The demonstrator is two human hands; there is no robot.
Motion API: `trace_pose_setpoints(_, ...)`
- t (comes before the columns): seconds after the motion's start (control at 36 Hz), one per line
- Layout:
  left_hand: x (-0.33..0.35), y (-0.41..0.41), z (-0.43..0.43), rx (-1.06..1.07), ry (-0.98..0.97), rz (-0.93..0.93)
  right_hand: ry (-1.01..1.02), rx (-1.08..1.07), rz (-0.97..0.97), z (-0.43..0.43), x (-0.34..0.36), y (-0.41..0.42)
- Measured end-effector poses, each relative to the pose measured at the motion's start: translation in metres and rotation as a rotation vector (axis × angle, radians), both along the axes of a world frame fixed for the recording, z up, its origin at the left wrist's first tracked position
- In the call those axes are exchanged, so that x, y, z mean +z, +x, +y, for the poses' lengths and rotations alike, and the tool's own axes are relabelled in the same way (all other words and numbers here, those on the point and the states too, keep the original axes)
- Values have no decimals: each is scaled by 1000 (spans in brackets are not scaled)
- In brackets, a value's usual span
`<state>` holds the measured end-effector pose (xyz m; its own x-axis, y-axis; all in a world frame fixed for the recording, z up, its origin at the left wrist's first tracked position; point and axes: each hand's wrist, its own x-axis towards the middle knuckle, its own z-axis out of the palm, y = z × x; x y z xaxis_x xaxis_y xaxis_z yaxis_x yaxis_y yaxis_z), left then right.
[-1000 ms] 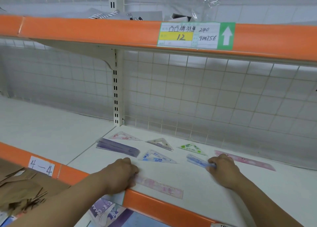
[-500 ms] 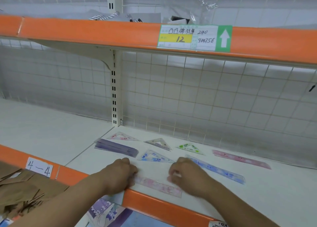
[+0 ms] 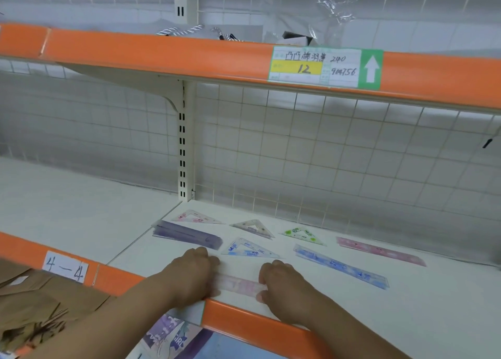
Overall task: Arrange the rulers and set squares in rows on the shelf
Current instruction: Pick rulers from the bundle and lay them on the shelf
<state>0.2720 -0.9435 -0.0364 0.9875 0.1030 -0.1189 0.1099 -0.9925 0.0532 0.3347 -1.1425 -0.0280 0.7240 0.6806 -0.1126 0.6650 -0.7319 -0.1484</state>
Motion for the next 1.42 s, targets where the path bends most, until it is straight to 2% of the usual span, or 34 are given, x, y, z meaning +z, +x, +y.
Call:
trace_pose_setpoints(0.17,2,3,1,90,-92,21,-37,13,-109,-16,3,2)
trace_pose_setpoints(0.53,10,6,-1,-14,-104,53,30,-129,-220,-42,3,-5)
trace_pose_setpoints(0.75,12,5,-9,-193,-86,47,116,-129,-188,-54,5,-18)
trace_pose_setpoints(1.0,7,15,-37,-327,-46,22,139,-245,-133,-81,1,-31)
trace_pose_setpoints(1.42,14,52,-136,-369,-39,6,196,-305,-119,-183,2,22)
